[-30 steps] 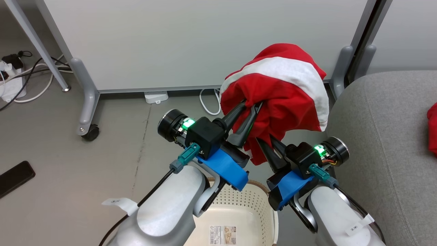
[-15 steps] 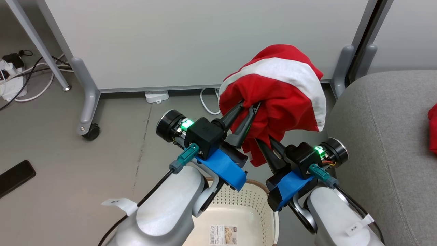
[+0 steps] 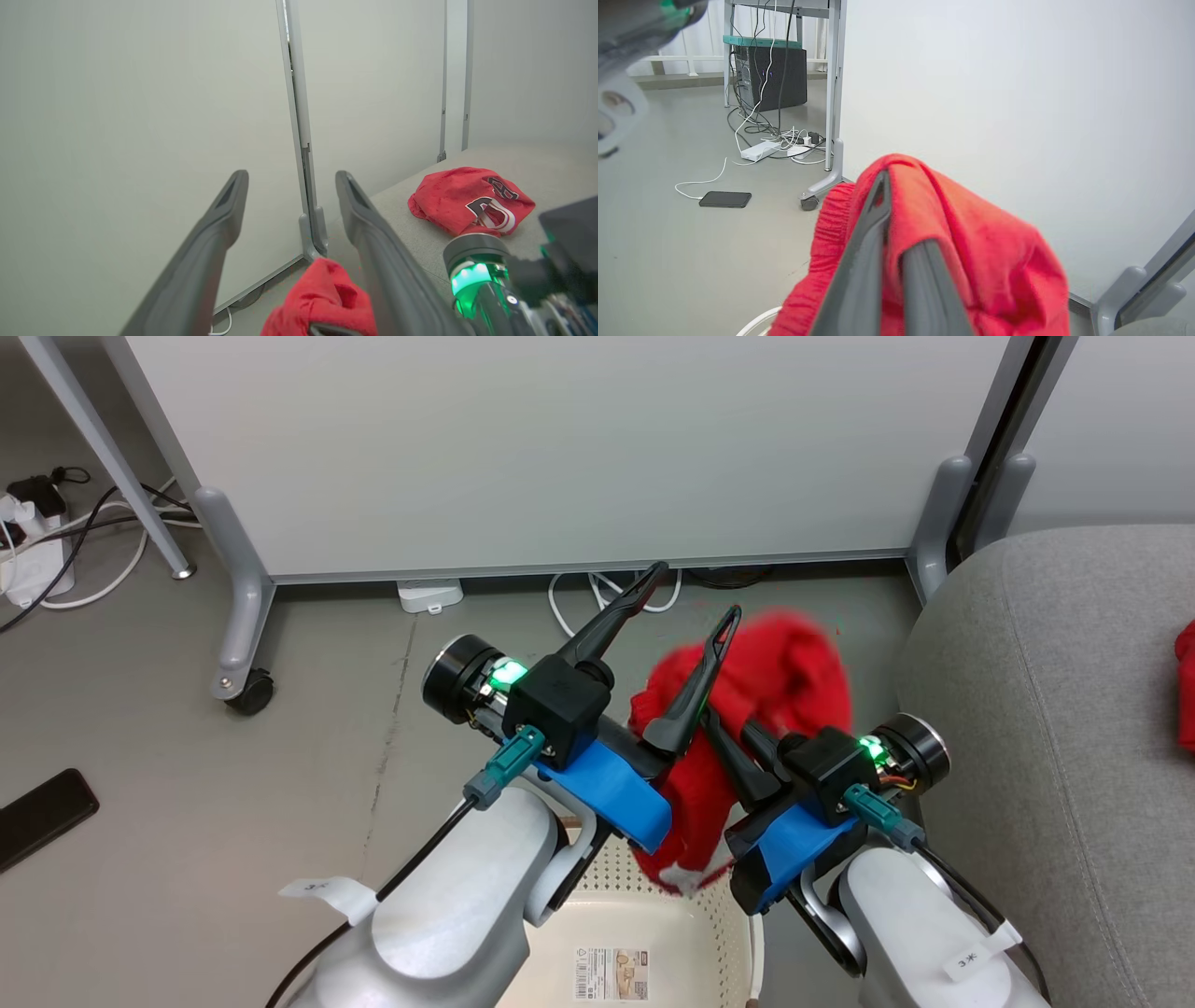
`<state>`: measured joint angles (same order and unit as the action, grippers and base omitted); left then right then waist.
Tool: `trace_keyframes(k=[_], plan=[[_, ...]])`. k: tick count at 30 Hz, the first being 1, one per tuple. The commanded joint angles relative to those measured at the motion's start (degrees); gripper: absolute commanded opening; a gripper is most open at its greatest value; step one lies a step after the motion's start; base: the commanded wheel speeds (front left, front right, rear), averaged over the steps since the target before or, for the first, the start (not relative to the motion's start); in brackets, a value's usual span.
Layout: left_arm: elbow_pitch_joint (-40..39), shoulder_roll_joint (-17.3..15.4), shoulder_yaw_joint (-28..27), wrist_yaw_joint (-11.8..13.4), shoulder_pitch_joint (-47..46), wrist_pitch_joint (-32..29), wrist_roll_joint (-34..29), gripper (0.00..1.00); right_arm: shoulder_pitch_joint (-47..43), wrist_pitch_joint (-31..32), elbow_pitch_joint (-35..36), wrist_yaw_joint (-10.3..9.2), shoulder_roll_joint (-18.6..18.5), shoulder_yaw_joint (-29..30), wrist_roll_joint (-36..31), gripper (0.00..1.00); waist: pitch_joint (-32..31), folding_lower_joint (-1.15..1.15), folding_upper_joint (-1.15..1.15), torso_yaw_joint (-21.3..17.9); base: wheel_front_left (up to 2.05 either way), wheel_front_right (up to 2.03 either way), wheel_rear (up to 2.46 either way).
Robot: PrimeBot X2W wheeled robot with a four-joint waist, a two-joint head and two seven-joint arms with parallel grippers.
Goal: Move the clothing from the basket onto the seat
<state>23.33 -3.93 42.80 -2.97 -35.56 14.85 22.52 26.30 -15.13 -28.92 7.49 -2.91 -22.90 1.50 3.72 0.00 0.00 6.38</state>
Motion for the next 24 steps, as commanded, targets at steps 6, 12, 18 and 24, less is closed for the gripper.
trace_keyframes(k=[6,12,18,24], plan=[[-0.6,-0.5,-0.4,0.6,-1.0,0.4,-0.7,1.0,0.1,0.0,0.4,0.01,0.0,1.0,0.3,0.0,0.5,0.0,0.0,-0.1,0.0,0.0,0.0],[-0.9,-0.7,-0.5,0.9,-0.9,0.4,-0.9,1.0,-0.6,0.0,1.6,0.01,0.0,2.7,-0.3,0.0,1.2,0.0,0.0,-0.7,0.0,0.0,0.0],[-1.0,-0.9,-0.7,1.3,-0.8,0.4,-1.2,1.0,-1.4,0.0,3.0,0.01,0.0,5.7,-1.6,0.0,2.2,0.0,0.0,-2.0,0.0,0.0,0.0],[-1.3,-1.5,-0.8,1.5,-0.4,0.4,-1.7,1.0,-1.7,0.0,4.7,0.02,0.0,8.5,-3.1,0.0,3.5,0.0,0.0,-4.5,0.0,0.0,0.0]])
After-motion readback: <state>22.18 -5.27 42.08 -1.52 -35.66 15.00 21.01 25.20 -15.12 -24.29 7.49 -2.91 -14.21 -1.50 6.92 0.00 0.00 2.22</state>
